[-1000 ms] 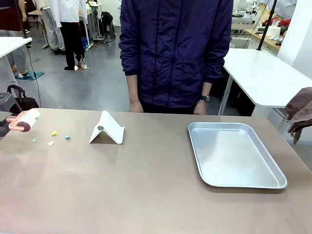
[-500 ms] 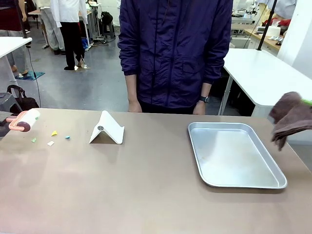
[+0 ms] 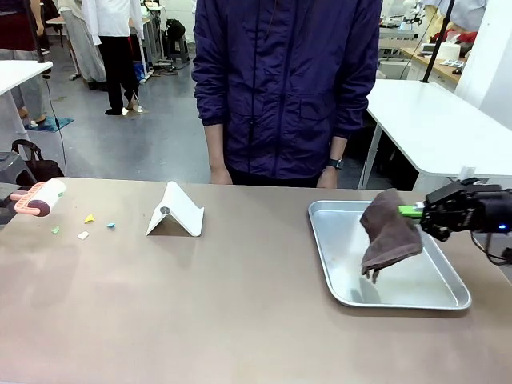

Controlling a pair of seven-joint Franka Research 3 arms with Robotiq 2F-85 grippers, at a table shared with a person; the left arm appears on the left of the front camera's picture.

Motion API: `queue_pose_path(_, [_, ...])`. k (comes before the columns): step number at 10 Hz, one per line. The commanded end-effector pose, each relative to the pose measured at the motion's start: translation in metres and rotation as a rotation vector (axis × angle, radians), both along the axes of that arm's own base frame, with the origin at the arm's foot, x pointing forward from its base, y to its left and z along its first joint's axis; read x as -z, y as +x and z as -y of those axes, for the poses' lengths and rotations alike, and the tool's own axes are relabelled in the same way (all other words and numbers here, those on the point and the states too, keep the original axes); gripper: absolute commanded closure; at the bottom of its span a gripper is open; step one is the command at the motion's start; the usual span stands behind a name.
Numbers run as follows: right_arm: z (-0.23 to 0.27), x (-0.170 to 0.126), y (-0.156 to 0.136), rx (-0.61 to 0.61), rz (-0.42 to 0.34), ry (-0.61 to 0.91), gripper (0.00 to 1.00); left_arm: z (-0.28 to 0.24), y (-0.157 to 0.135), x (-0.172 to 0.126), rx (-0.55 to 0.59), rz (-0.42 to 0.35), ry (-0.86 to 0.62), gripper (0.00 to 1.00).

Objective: Clean the surface of the table.
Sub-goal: If a person points to the right, clean the right side of the table with your right hand, and if they point to the left, clean the left side with your left hand.

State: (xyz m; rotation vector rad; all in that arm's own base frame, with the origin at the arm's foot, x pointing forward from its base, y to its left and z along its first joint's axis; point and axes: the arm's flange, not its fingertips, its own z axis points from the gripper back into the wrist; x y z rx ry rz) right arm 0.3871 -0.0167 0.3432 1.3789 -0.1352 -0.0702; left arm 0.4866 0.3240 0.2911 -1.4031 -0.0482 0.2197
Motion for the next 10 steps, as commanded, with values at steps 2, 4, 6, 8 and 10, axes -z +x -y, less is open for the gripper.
queue_pose_path(2, [-0.049,0.022,0.000,0.014,0.086,-0.077,0.94,0.001,-0.002,-0.003,0.015,0.015,0.006,1.00])
queue_pose_path(4, [-0.074,0.037,0.001,0.017,0.123,-0.139,0.94,0.001,-0.002,-0.003,0.015,0.015,0.006,1.00])
queue_pose_path(6, [-0.090,0.055,0.001,0.034,0.201,-0.288,0.94,0.001,-0.002,-0.003,0.015,0.015,0.006,1.00])
queue_pose_path(8, [-0.099,0.069,0.001,0.034,0.251,-0.382,0.94,0.001,-0.002,-0.003,0.015,0.015,0.006,1.00])
queue_pose_path(10, [-0.109,0.078,0.000,0.031,0.312,-0.486,0.94,0.001,-0.002,-0.003,0.015,0.015,0.006,1.00])
